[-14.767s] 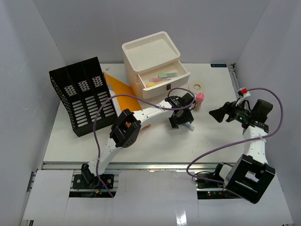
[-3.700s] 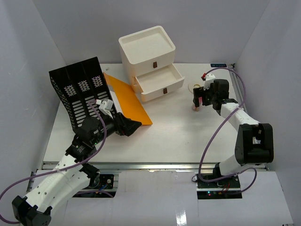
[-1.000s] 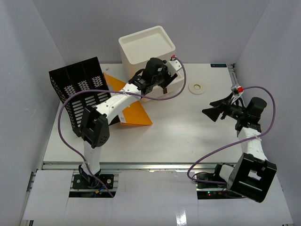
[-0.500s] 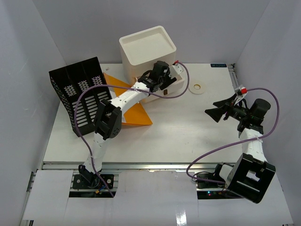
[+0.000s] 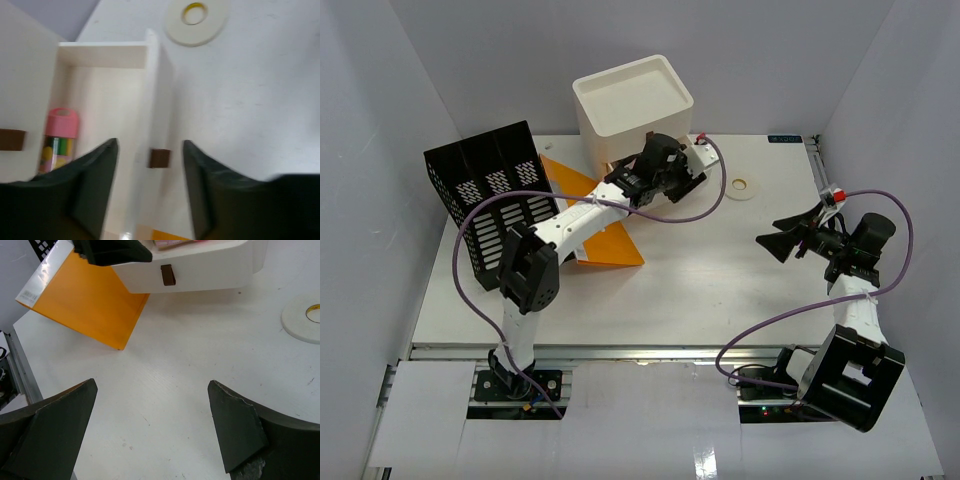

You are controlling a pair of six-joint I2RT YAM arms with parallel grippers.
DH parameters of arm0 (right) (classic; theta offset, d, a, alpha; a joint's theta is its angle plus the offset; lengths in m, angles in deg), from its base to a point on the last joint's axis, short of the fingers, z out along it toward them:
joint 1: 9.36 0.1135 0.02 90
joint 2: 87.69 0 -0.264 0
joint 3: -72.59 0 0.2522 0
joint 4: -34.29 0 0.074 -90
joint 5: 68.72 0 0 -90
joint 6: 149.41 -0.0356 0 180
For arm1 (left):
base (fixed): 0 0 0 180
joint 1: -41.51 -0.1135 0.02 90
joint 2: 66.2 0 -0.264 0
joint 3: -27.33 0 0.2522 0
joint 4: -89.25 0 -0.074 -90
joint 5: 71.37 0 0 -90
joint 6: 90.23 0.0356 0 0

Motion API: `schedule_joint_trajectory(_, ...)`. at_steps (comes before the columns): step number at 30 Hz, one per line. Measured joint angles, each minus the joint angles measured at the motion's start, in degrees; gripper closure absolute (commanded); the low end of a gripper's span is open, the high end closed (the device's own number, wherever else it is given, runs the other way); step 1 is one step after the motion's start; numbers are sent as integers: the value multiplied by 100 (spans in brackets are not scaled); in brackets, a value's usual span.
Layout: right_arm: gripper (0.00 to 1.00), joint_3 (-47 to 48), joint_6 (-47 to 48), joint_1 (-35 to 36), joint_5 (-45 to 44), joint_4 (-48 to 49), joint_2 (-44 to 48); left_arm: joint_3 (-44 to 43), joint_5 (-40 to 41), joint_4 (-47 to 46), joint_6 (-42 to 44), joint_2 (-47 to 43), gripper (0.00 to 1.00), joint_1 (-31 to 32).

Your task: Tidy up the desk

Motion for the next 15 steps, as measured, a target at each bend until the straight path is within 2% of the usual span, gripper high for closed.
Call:
schedule_joint_trajectory(3, 2, 0, 0, -20, 2, 13, 0, 564, -584, 16, -246, -510, 65, 129)
schedule_joint_trajectory(8, 2, -2, 2, -26, 0, 19, 0, 1082, -1095, -39, -439, -721, 67, 206)
schedule_joint_trajectory(15, 2, -9, 3, -71, -3, 20, 0, 1080, -1012, 127, -450, -149, 67, 102)
